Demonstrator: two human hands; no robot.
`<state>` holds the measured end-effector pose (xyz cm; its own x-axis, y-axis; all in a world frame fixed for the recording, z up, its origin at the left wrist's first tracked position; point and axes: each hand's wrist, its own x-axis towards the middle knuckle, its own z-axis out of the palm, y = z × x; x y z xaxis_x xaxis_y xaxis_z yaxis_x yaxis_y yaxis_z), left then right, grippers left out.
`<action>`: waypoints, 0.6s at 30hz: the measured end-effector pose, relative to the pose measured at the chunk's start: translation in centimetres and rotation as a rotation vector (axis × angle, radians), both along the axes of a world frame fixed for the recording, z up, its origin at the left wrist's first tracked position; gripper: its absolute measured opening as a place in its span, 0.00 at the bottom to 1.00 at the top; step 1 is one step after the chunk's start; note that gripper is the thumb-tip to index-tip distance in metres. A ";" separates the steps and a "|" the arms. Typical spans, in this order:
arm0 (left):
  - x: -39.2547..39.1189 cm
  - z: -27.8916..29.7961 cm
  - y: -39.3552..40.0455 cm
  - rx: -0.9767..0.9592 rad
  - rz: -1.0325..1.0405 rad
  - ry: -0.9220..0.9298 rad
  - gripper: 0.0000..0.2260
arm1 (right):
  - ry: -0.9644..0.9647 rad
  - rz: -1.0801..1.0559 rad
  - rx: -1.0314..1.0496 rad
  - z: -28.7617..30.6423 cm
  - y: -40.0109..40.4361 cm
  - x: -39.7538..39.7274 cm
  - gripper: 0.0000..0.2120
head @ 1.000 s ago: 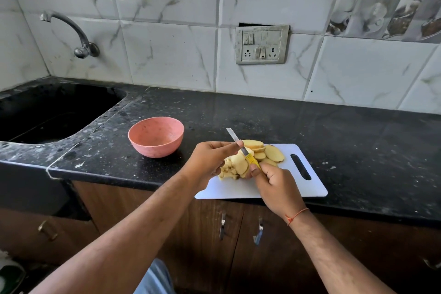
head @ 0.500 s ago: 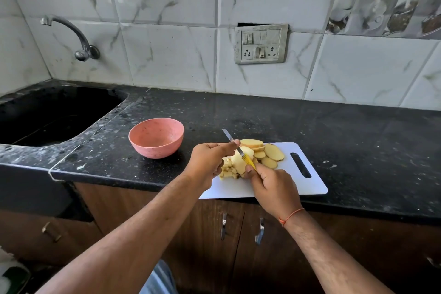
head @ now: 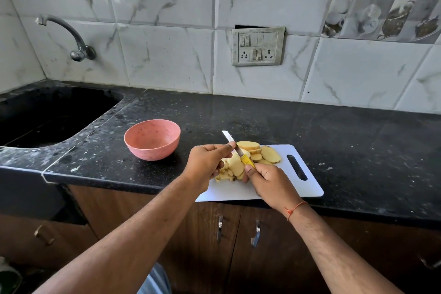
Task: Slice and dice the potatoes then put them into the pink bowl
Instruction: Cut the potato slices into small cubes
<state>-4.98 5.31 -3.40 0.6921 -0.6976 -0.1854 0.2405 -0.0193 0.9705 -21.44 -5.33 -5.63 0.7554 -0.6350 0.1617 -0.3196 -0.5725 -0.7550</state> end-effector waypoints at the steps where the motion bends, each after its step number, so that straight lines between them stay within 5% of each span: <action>1: 0.0 0.0 0.0 0.000 -0.001 -0.014 0.14 | 0.000 0.009 0.012 0.1 0.0 0.0 0.20; 18: -0.1 0.5 0.2 0.031 0.007 -0.127 0.07 | -0.054 0.065 0.235 0.8 -0.2 -0.3 0.20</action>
<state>-5.07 5.48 -2.91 0.7160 -0.6882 -0.1170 0.1157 -0.0483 0.9921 -21.75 -5.49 -4.84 0.7900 -0.6104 0.0570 -0.2432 -0.3975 -0.8848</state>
